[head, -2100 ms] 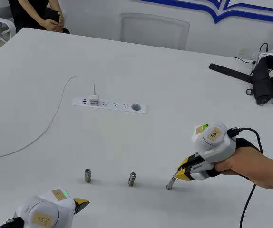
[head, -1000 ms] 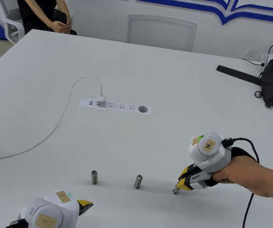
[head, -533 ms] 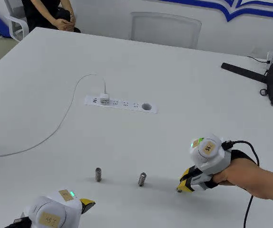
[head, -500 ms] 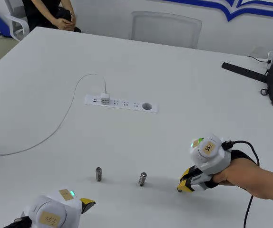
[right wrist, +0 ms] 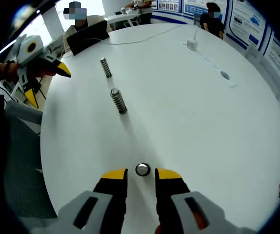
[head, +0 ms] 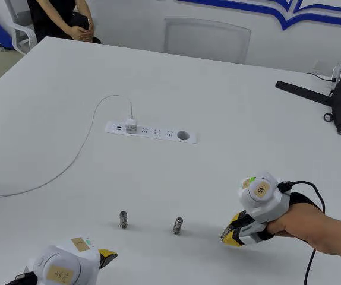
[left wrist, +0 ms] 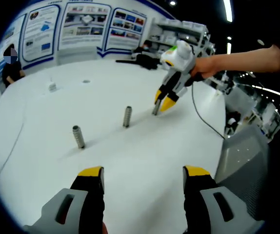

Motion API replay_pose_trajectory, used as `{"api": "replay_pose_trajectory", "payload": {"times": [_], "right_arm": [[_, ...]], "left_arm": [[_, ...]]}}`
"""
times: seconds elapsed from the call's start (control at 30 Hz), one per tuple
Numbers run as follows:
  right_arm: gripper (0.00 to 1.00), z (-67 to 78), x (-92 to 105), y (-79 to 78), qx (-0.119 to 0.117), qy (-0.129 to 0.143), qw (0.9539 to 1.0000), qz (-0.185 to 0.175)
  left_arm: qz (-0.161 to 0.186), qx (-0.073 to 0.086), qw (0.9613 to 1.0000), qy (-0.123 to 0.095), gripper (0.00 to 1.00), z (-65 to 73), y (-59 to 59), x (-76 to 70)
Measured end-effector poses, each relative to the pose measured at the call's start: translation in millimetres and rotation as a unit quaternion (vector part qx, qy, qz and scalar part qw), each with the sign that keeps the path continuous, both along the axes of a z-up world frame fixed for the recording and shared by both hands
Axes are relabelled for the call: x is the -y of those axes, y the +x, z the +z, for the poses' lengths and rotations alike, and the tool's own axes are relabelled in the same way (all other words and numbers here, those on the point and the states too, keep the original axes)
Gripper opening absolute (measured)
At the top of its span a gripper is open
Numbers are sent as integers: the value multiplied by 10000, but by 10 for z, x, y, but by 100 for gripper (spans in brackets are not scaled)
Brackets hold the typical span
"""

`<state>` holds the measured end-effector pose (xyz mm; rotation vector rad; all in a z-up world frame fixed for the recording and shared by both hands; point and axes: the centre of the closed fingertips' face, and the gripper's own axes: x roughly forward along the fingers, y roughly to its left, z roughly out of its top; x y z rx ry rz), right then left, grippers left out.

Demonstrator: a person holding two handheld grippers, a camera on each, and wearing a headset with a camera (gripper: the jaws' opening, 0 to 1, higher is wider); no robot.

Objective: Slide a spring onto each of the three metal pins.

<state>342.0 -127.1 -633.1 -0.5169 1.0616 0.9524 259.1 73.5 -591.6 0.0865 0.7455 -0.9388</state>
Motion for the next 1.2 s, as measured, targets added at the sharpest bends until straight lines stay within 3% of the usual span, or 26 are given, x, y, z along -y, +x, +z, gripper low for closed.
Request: {"api": "replay_pose_trajectory", "payload": {"times": [0.4,0.6,0.83,1.03,1.13,1.2], "right_arm": [[35,137,319,-251,241,212,9953,-908],[38,89,422,-390,279,333,9916,-1221],[42,89,423,-516,306,795,9784,-1881],[46,85,343,-631,419,994,9733,-2024],[49,124,283,-625,507,1223,9655,-2243],[52,164,222,-617,525,1478,9576,-2415]], "left_arm": [[106,40,9999,-1,66,14,-8,-66],[147,47,9999,-16,66,19,-4,-97],[199,104,9997,37,67,55,38,-178],[324,139,9994,44,67,74,98,-257],[389,154,9991,50,67,83,128,-284],[420,152,9990,41,67,97,140,-296]]}}
